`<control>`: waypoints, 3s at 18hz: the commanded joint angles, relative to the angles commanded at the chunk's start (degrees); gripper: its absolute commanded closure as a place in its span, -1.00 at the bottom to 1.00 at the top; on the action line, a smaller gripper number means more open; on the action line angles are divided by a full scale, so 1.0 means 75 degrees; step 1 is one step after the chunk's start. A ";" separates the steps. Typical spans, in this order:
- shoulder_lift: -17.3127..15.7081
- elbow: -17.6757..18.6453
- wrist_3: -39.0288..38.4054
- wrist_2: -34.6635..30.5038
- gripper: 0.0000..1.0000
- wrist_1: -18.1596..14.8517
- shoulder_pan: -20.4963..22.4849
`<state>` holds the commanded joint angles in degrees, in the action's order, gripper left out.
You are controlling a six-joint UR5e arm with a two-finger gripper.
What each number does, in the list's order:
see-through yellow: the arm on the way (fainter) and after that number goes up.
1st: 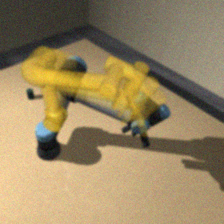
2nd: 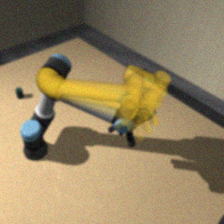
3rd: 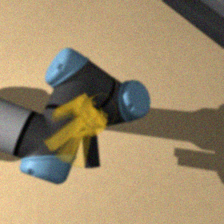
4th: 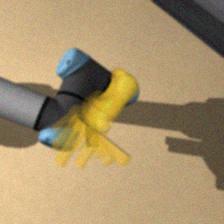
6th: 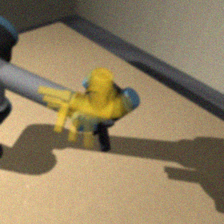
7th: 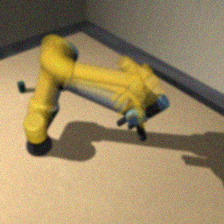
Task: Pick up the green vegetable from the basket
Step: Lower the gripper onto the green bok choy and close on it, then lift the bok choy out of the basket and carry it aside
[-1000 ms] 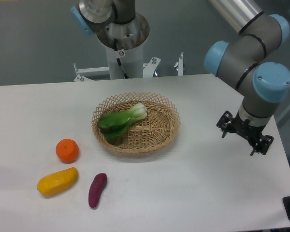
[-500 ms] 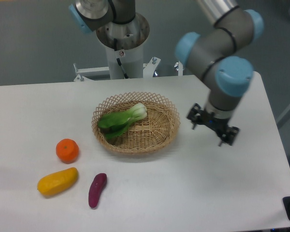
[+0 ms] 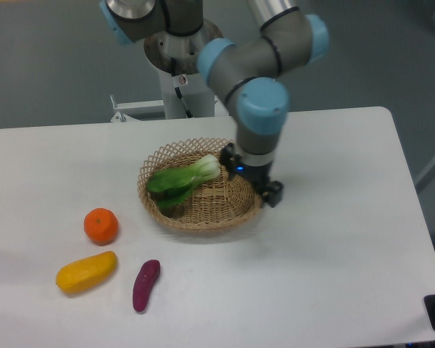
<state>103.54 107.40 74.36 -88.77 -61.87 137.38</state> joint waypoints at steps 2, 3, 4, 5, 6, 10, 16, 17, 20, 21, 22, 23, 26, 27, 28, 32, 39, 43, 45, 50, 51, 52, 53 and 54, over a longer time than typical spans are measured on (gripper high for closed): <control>0.0000 0.0176 0.0000 0.0058 -1.00 -0.0012 -0.0164; 0.0000 0.0281 0.0023 0.0093 -1.00 -0.0012 -0.0176; 0.0000 0.0363 0.0035 0.0094 -1.00 0.0000 -0.0188; -0.0012 0.0411 0.0047 0.0082 -1.00 -0.0012 -0.0200; 0.0000 0.0481 0.0058 0.0082 -1.00 -0.0012 -0.0200; 0.0012 0.0645 0.0082 0.0047 -1.00 0.0023 -0.0247; 0.0035 0.0984 -0.0011 0.0023 -1.00 0.0035 -0.0434; 0.0047 0.1043 -0.0012 0.0012 -1.00 0.0047 -0.0469; 0.0094 0.1149 -0.0012 0.0000 -1.00 0.0058 -0.0481; 0.0094 0.1172 -0.0023 0.0000 -0.89 0.0058 -0.0481; 0.0094 0.1184 -0.0023 0.0000 -0.68 0.0058 -0.0481; 0.0094 0.1173 -0.0035 0.0000 -0.33 0.0058 -0.0481; 0.0059 0.1114 -0.0246 0.0012 0.72 0.0070 -0.0470; 0.0047 0.1068 -0.0246 0.0012 0.93 0.0070 -0.0481; 0.0047 0.1032 -0.0258 0.0000 0.99 0.0059 -0.0470; 0.0000 0.0810 -0.0258 -0.0047 0.98 -0.0046 -0.0423; -0.0246 -0.0161 -0.0305 -0.0035 0.89 -0.0773 0.0068; -0.0223 -0.0829 -0.0293 -0.0035 0.89 -0.0832 0.0537; -0.0153 -0.1204 -0.0270 -0.0035 0.88 -0.0821 0.0783; 0.0444 -0.2270 -0.0258 0.0023 0.88 -0.0820 0.1275; 0.0608 -0.2447 -0.0258 0.0047 0.87 -0.0820 0.1393; 0.0760 -0.2634 -0.0258 0.0047 0.87 -0.0820 0.1475; 0.0889 -0.2810 -0.0258 0.0035 0.87 -0.0820 0.1511; 0.1018 -0.2951 -0.0246 0.0012 0.87 -0.0820 0.1604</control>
<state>111.17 85.26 72.51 -88.68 -68.03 149.41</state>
